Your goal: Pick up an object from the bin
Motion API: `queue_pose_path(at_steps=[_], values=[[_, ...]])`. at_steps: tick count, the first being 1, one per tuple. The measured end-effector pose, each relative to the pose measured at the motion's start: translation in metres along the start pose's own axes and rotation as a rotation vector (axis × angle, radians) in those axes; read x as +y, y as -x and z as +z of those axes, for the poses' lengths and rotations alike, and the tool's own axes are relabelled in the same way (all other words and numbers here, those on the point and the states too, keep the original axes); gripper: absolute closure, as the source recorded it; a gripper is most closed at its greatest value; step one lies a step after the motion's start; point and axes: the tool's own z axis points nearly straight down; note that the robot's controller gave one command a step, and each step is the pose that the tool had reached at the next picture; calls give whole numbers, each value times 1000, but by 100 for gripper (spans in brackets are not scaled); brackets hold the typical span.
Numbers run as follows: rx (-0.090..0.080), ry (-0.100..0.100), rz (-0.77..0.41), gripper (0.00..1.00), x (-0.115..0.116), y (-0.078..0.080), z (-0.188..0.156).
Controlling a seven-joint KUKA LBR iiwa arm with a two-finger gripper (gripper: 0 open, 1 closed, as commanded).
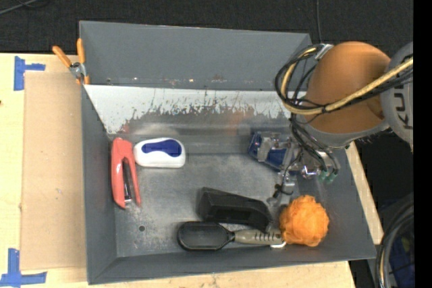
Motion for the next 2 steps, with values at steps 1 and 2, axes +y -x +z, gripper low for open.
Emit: queue_pose_path(at_steps=[1, 2], values=[[0, 0, 0, 0, 0, 0, 0], [3, 1, 52, 100, 9, 18, 59]])
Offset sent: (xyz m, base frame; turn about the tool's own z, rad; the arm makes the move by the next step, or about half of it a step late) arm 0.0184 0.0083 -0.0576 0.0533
